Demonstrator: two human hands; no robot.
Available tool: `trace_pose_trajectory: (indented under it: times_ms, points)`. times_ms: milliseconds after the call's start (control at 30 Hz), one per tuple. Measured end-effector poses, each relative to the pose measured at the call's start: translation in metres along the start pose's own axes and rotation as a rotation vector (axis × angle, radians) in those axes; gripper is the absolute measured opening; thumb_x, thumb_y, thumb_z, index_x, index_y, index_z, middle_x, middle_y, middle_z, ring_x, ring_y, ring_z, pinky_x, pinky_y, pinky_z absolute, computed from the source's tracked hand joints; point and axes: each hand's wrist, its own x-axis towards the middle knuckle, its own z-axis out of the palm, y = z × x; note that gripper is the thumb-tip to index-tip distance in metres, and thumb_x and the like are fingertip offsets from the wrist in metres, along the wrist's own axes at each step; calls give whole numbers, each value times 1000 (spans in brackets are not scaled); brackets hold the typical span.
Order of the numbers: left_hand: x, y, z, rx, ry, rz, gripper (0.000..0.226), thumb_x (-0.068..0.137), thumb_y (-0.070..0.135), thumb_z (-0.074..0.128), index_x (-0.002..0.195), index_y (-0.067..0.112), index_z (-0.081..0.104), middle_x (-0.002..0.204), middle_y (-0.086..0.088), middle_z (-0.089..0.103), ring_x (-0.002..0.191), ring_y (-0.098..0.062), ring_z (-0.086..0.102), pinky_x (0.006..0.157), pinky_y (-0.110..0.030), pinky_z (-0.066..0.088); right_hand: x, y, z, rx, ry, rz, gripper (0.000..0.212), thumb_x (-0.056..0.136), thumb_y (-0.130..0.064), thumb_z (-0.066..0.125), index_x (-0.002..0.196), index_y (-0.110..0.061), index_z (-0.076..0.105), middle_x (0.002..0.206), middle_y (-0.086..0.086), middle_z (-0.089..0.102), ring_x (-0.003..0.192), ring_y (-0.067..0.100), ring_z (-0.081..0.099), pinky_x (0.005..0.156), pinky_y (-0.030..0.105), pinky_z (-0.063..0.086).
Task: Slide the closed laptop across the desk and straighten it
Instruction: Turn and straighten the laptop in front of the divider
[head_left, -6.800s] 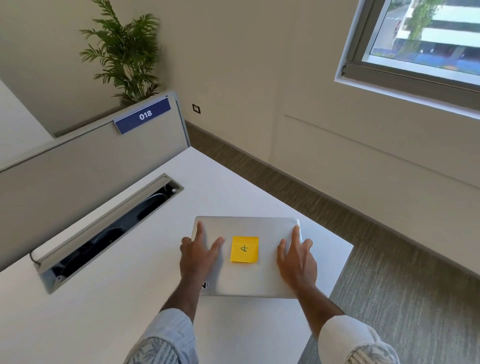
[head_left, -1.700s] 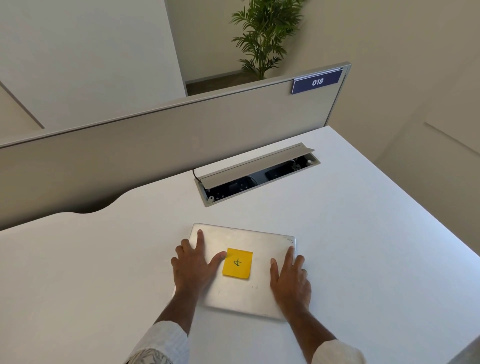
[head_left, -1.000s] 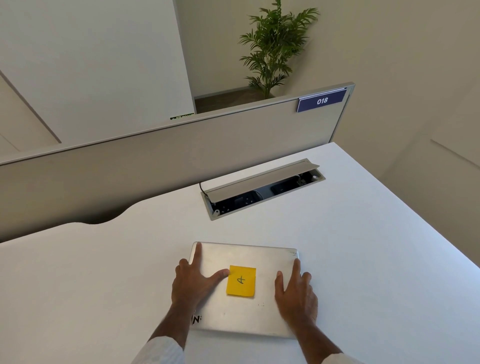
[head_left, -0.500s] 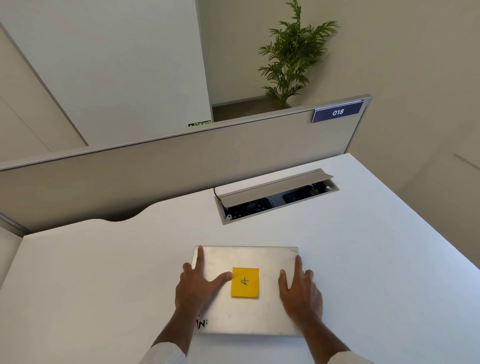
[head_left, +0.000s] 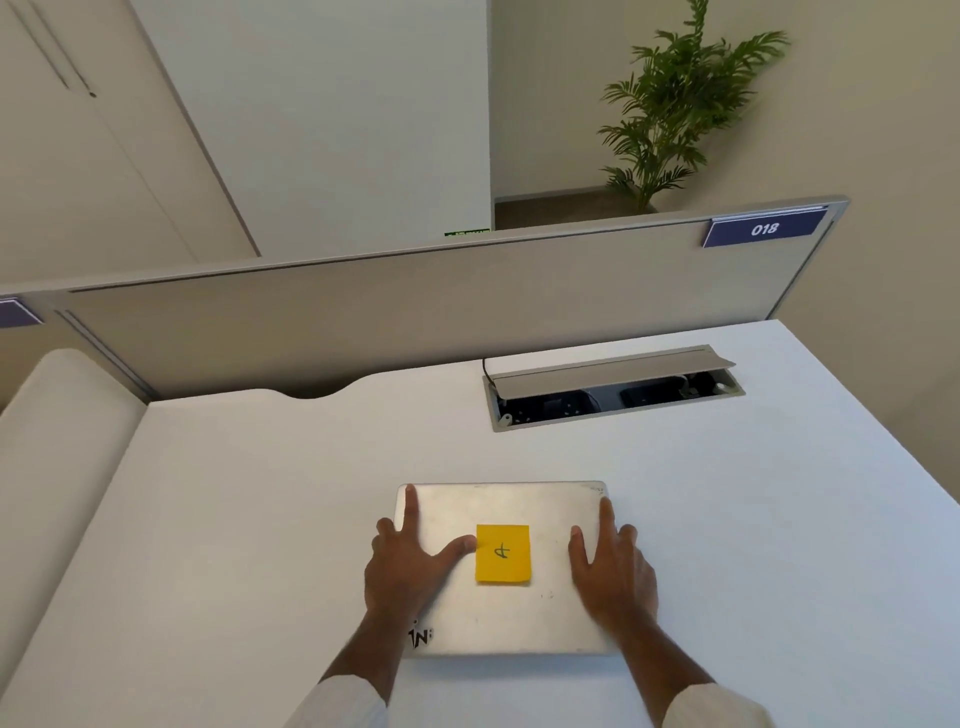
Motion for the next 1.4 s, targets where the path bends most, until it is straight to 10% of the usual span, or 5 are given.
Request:
trace_pose_trajectory:
  times_ms: [1400]
  points:
    - [-17, -49, 28, 212, 40, -3, 123, 67, 102, 24, 159, 29, -14, 128, -4, 41, 114, -23, 45, 84, -37, 50, -4, -5, 29, -110, -72, -109, 68, 97, -61, 25, 155, -25, 19, 111, 6, 48, 91, 25, 58, 68, 40, 55]
